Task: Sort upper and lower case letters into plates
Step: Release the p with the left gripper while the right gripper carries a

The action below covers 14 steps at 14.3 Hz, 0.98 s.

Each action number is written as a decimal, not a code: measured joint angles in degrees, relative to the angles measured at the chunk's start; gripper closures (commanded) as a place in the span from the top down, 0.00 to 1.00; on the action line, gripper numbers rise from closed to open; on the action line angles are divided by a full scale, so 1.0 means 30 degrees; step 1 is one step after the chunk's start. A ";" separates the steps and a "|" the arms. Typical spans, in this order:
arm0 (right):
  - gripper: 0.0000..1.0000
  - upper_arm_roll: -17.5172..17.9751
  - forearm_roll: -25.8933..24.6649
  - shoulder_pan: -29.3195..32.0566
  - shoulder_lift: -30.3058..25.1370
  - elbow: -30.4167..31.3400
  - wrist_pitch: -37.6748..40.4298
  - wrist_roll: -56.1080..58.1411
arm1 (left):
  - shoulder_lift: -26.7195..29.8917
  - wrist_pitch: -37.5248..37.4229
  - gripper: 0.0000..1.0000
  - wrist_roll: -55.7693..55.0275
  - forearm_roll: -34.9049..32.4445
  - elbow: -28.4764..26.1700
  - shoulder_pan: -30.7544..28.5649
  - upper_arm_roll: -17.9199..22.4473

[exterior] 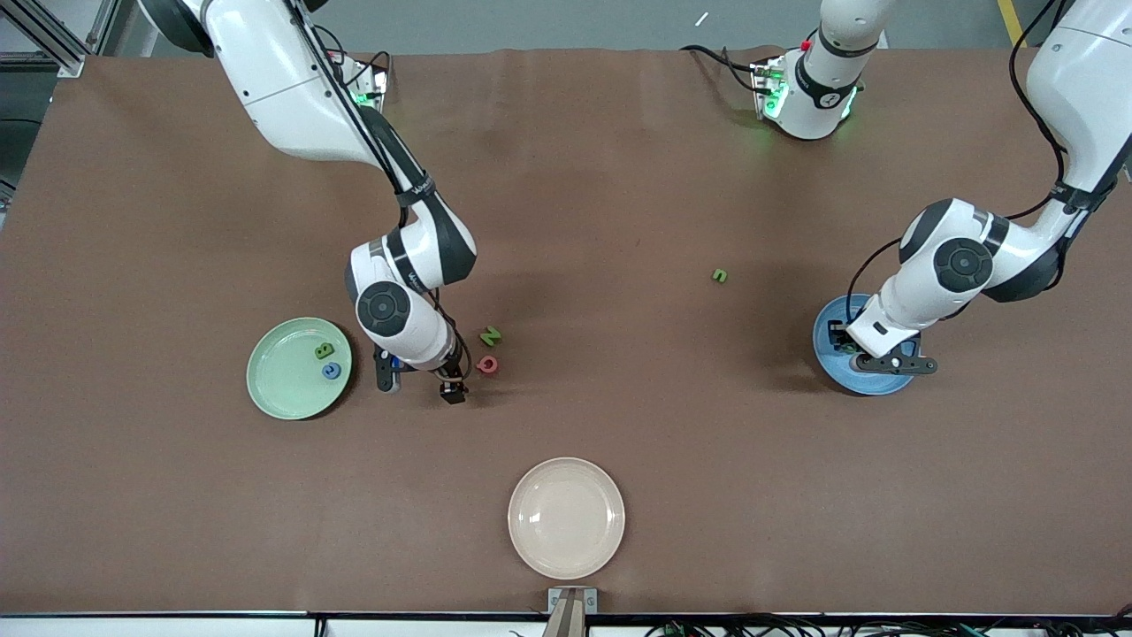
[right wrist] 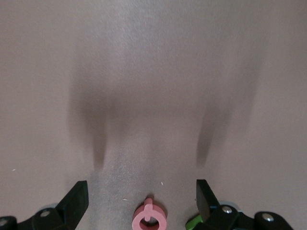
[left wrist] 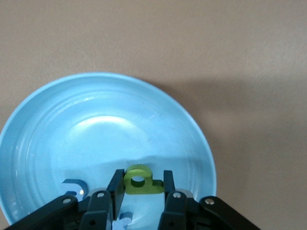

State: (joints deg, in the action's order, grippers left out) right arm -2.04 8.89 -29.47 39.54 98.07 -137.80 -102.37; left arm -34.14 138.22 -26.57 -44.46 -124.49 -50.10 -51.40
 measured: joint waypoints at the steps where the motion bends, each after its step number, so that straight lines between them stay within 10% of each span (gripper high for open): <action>1: 0.99 -0.0008 -0.0001 -0.0090 0.0090 -0.0003 -0.0054 -0.0180 | -0.0001 -0.0001 0.25 0.0040 -0.0139 -0.0102 -0.0025 0.0018; 14: 0.83 -0.0033 -0.0110 -0.0840 0.1867 -0.2101 -0.0132 -0.1700 | -0.0229 -0.0007 0.25 0.0064 -0.0623 -0.0394 -0.0022 0.0329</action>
State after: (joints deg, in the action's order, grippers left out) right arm -2.14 8.57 -31.99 45.14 91.77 -138.20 -107.47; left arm -34.83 138.20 -26.38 -46.33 -125.67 -50.16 -50.41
